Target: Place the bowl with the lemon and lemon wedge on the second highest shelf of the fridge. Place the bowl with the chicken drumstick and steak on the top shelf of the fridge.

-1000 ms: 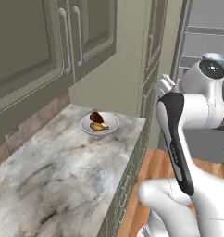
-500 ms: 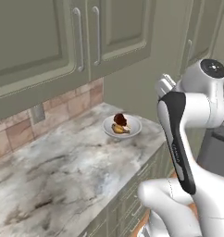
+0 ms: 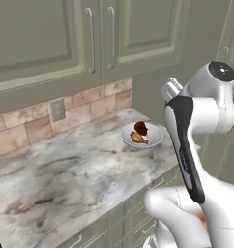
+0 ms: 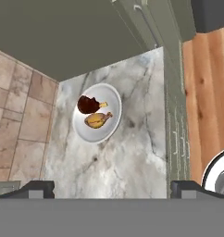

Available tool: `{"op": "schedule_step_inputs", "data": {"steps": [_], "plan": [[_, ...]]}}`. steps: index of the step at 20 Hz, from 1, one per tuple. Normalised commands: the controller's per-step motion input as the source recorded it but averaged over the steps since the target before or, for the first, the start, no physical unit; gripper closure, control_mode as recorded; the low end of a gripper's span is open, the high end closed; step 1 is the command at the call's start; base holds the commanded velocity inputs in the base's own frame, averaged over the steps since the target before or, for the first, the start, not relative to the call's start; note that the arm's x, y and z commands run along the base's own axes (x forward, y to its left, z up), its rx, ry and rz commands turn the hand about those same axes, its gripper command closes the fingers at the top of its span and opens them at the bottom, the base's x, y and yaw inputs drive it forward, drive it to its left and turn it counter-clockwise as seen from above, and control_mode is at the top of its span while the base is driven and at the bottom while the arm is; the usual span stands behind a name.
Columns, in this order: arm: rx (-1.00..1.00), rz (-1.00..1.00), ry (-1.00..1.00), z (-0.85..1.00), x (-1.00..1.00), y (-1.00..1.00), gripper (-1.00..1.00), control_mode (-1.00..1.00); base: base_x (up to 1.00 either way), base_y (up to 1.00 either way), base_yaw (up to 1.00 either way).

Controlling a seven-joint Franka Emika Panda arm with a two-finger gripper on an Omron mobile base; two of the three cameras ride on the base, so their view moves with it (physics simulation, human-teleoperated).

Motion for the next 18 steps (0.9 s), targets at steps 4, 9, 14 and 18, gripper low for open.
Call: {"op": "schedule_step_inputs", "data": {"steps": [4, 9, 14, 18], "plan": [[0.00, 0.00, 0.00, 0.00, 0.00, 0.00, -1.00, 1.00, 0.36, -0.71, 0.17], [0.00, 0.00, 0.00, 0.00, 0.00, 0.00, -1.00, 1.00, 0.00, -0.91, 0.06], [0.00, 0.00, 0.00, 0.00, 0.00, 0.00, -1.00, 1.00, 0.31, -0.50, 0.02], [0.00, 0.00, 0.00, 0.00, 0.00, 0.00, -1.00, 1.00, -0.01, 0.01, 0.44]]}}
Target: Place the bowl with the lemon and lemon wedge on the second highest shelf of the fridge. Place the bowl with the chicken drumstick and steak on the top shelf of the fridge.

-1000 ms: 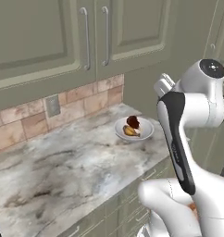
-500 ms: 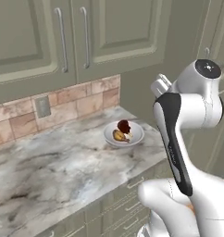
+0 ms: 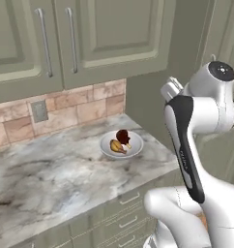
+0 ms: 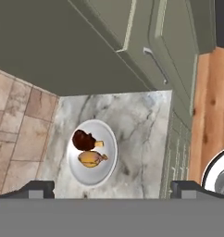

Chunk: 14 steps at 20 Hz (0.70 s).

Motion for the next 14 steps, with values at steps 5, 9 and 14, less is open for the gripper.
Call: {"op": "schedule_step_inputs", "data": {"steps": [5, 9, 14], "plan": [[0.00, 0.00, 0.00, 0.00, 0.00, 0.00, -1.00, 1.00, 0.04, 0.00, 0.42], [0.00, 0.00, 0.00, 0.00, 0.00, 0.00, -1.00, 1.00, 0.38, -0.05, 0.14], [0.00, 0.04, 0.00, -0.02, 0.22, -0.06, -1.00, -1.00, 0.26, -0.01, 0.01]]}}
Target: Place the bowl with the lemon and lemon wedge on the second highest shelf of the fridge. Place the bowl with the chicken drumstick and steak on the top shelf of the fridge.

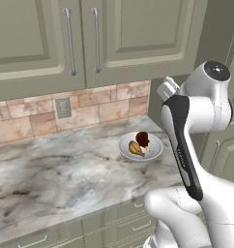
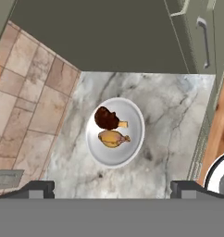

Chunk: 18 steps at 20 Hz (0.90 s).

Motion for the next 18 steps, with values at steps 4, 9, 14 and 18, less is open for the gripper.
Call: {"op": "schedule_step_inputs", "data": {"steps": [4, 9, 14, 18], "plan": [[0.00, 0.13, 0.12, -0.40, 0.13, -0.31, -1.00, -1.00, 0.00, 0.00, 0.00], [0.00, 0.14, 0.18, -0.72, 0.13, -0.26, -1.00, -1.00, 0.00, 0.00, 0.00], [0.00, 0.10, 0.14, -0.71, 0.01, -0.22, -1.00, -1.00, 0.00, 0.00, 0.00], [0.00, 0.06, 0.07, -0.57, 0.16, -0.30, -1.00, -1.00, 0.00, 0.00, 0.00]]}}
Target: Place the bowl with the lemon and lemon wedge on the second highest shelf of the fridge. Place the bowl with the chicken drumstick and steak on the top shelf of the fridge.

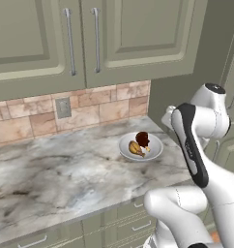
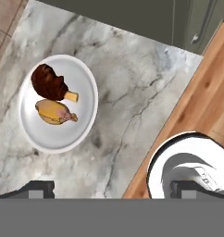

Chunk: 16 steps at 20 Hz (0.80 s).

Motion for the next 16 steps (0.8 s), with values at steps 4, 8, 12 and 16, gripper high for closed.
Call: {"op": "schedule_step_inputs", "data": {"steps": [4, 8, 12, 16], "plan": [[0.00, 0.06, 0.00, -0.30, 0.26, -0.16, -1.00, -1.00, 0.00, 0.00, 0.00], [0.00, 0.07, 0.01, -0.41, 0.16, -0.05, -1.00, -1.00, 0.00, 0.00, 0.00], [0.00, 0.07, 0.03, -0.66, 0.22, 0.00, -1.00, -1.00, 0.00, 0.00, 0.00], [0.00, 0.06, 0.02, -0.63, 0.26, 0.00, -1.00, -1.00, 0.00, 0.00, 0.00]]}}
